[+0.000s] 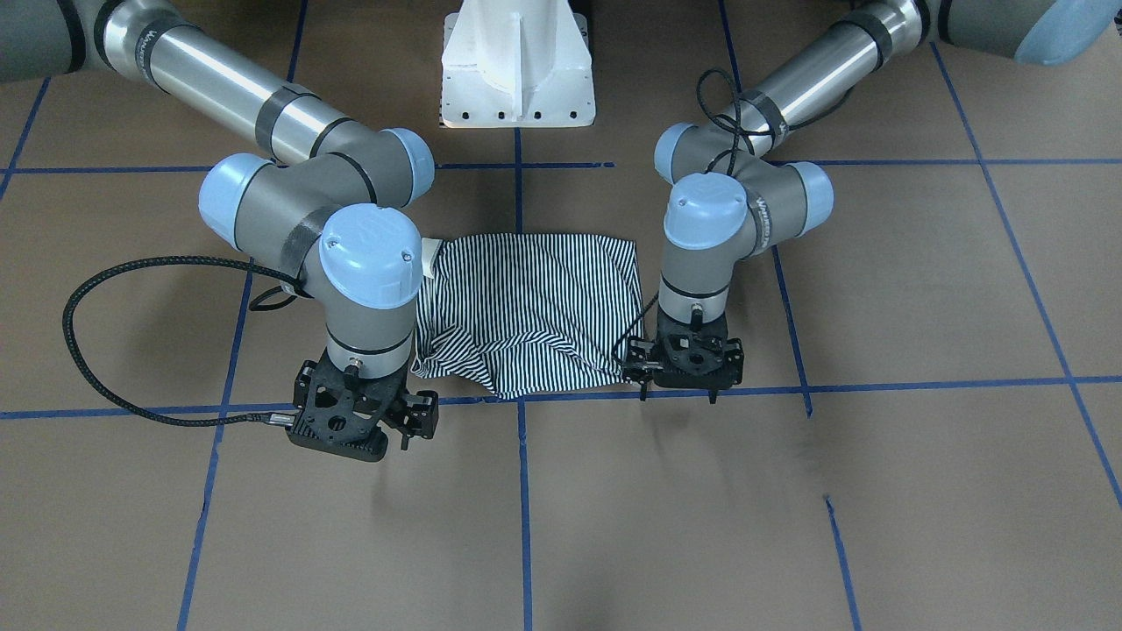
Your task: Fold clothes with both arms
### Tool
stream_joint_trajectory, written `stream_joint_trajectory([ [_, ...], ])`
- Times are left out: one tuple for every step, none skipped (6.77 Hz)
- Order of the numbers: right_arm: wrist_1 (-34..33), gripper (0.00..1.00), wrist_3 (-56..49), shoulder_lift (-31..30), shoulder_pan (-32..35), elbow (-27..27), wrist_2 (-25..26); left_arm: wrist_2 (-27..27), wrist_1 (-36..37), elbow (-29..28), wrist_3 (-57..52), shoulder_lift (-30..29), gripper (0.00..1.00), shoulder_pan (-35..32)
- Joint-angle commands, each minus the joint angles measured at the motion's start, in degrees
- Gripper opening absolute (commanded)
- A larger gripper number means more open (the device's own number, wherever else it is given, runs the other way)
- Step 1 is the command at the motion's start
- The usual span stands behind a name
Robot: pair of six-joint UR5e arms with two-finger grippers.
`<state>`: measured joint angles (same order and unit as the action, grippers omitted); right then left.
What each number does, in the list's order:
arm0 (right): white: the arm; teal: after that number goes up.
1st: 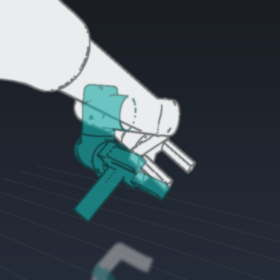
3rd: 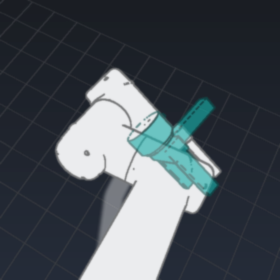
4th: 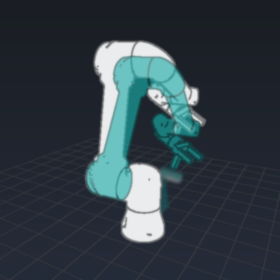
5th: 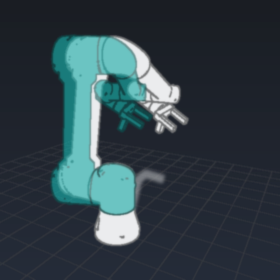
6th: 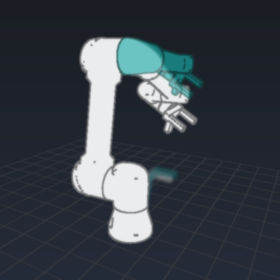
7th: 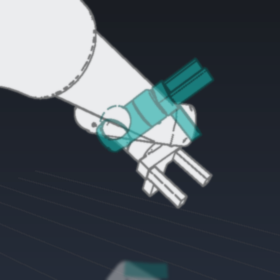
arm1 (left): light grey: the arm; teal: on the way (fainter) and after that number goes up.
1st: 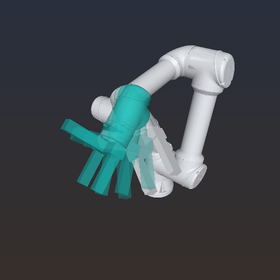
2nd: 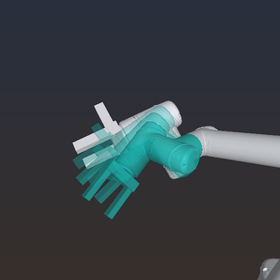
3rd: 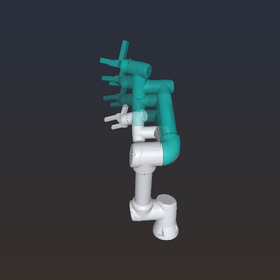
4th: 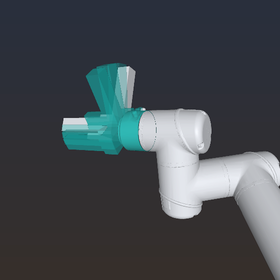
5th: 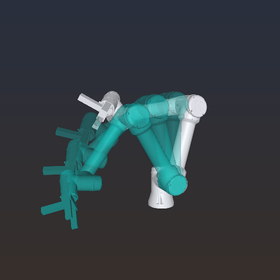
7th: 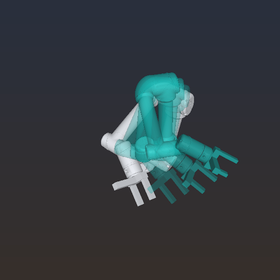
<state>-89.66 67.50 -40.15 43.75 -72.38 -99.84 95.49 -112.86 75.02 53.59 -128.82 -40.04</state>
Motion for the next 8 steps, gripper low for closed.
stream_joint_trajectory([
  [1.5, 1.00, -0.5, -3.2, 0.1, -4.7, -2.9, 3.7, -0.6, 1.9, -3.3, 0.1, 1.00, -3.0],
  [1.2, 1.00, -4.1, -7.5, 2.5, -11.1, -7.6, 6.0, 4.6, 10.2, -5.6, 2.4, 1.00, -4.4],
  [0.8, 1.00, -11.7, -13.7, 6.3, -18.0, -10.5, 7.1, 14.1, 22.2, -12.6, 5.9, 1.00, -6.3],
  [-2.2, 1.00, -20.8, -18.9, 10.9, -23.4, -14.9, 10.2, 22.9, 33.1, -19.9, 10.3, 1.00, -10.0],
  [-5.1, 1.00, -32.2, -25.9, 16.2, -29.2, -17.5, 13.6, 29.1, 40.5, -29.1, 14.9, 1.00, -15.7],
  [-5.3, 1.00, -44.5, -33.9, 22.8, -32.1, -21.3, 17.1, 30.5, 43.1, -38.6, 19.8, 1.00, -22.4],
  [-5.0, 1.00, -58.0, -40.7, 30.7, -32.4, -25.7, 20.9, 30.5, 42.8, -51.2, 24.1, 1.00, -29.7],
  [-5.3, 1.00, -67.2, -46.4, 37.5, -32.0, -27.8, 25.1, 30.5, 42.4, -56.9, 28.7, 1.00, -36.2],
])
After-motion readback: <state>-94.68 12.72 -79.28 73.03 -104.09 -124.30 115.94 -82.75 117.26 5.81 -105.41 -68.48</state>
